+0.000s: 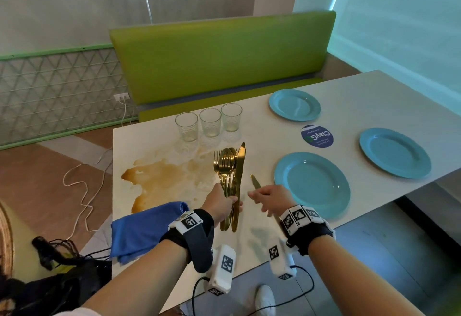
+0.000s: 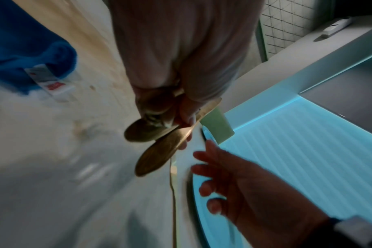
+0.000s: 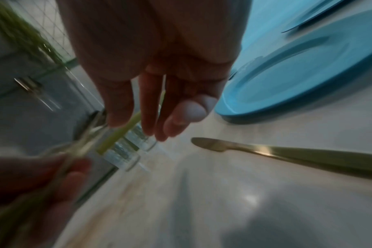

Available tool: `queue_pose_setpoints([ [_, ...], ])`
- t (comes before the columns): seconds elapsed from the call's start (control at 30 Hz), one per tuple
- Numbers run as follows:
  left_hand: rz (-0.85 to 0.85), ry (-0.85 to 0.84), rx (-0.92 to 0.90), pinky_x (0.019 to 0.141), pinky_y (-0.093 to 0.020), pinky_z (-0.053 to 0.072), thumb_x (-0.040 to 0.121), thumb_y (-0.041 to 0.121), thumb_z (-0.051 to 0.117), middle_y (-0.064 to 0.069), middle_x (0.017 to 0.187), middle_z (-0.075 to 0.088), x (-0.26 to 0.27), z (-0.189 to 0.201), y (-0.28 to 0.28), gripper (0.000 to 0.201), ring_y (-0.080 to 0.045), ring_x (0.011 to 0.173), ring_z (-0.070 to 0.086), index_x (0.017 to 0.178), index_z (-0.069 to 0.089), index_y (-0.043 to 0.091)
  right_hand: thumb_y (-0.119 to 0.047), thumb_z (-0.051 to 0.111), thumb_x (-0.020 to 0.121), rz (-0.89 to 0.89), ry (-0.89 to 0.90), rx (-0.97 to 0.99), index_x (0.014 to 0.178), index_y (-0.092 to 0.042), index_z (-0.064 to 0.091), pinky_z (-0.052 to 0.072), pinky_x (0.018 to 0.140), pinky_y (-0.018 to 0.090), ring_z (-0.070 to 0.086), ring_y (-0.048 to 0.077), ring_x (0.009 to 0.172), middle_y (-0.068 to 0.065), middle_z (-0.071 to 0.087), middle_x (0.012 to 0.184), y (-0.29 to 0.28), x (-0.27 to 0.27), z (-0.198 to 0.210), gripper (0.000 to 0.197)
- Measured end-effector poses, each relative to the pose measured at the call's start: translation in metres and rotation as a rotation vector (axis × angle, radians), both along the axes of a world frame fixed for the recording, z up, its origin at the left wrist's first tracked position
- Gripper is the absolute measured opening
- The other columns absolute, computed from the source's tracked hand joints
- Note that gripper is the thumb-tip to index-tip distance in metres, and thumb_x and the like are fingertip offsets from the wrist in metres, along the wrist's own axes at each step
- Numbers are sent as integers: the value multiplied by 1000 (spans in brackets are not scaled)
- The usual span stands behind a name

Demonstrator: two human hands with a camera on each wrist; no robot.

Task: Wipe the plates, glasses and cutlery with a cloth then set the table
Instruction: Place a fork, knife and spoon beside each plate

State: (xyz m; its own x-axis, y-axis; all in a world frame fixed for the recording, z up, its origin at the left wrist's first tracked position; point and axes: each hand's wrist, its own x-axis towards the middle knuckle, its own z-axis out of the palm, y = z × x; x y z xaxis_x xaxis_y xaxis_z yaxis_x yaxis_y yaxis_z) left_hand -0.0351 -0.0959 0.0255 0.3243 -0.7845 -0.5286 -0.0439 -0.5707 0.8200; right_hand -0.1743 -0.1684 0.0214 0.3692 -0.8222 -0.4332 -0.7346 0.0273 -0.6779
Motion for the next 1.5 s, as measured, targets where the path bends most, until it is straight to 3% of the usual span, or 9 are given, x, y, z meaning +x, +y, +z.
queue_pose_setpoints([
  [0.17, -132, 8, -66, 84, -38, 57, 94, 10, 51, -12, 98, 66, -20, 21, -20, 21, -23, 87, 68, 113, 43, 10, -29, 62, 87, -4, -78, -21, 80, -21, 68, 51, 61, 23, 56, 9, 64, -4, 63, 73, -11, -2, 31, 12],
  [0.37, -206, 2, -114, 85, -51, 55, 81, 21, 58, -17, 97, 66, -46, 24, -70, 30, -31, 92, 66, 107, 53, 9, -16, 57, 90, -136, -207, 14, 73, -16, 60, 45, 46, 16, 55, 8, 54, -2, 61, 66, -47, -32, 46, 17],
  [0.6, -67, 30, -82, 68, -29, 55, 92, 0, 49, -10, 80, 57, -69, 28, -141, 18, -16, 66, 58, 104, 36, 5, -9, 59, 88, -312, -96, -79, 62, -13, 56, 30, 30, 13, 39, 3, 21, 2, 50, 42, -151, -108, 36, 26],
  [0.73, -35, -23, -69, 63, -25, 54, 93, 1, 49, -9, 77, 58, -74, 25, -192, 17, -16, 66, 59, 108, 42, 0, -17, 60, 88, -276, 296, -94, 75, -12, 67, 49, 58, 21, 61, 15, 61, 0, 58, 61, -212, -173, 25, 16],
  [0.87, -31, -46, -39, 60, -23, 55, 94, 3, 47, -10, 78, 61, -85, 20, -233, 19, -16, 66, 60, 112, 45, -4, -32, 51, 92, -157, 646, -130, 113, -16, 67, 51, 91, 23, 62, 16, 107, 0, 66, 115, -251, -219, -7, 31],
  [0.97, -12, -55, -28, 56, -20, 54, 95, 3, 45, -9, 78, 60, -96, 15, -253, 13, -14, 64, 60, 108, 45, -1, -34, 54, 89, -109, 723, -101, 113, -16, 67, 50, 87, 21, 63, 14, 106, -2, 66, 115, -268, -236, -25, 32],
  [1.13, 9, -33, -11, 77, -38, 55, 96, 2, 43, -10, 80, 60, -108, 4, -274, 4, -20, 69, 60, 97, 42, 5, -25, 52, 88, -24, 836, -50, 110, -15, 68, 51, 85, 21, 64, 16, 105, 0, 68, 112, -280, -242, -44, 28],
  [1.3, 17, -33, -10, 67, -28, 55, 97, 3, 44, -11, 82, 60, -111, 1, -286, 3, -17, 67, 59, 99, 43, 6, -22, 58, 83, -75, 818, -33, 99, -16, 71, 53, 72, 23, 67, 17, 90, 0, 69, 90, -285, -245, -54, 22],
  [1.5, -9, -35, -1, 65, -26, 55, 97, 5, 44, -12, 85, 62, -108, 0, -290, 5, -18, 70, 61, 101, 44, 6, -15, 52, 86, -187, 820, -71, 104, -15, 67, 52, 76, 28, 66, 22, 96, 4, 68, 105, -277, -247, -53, 24],
])
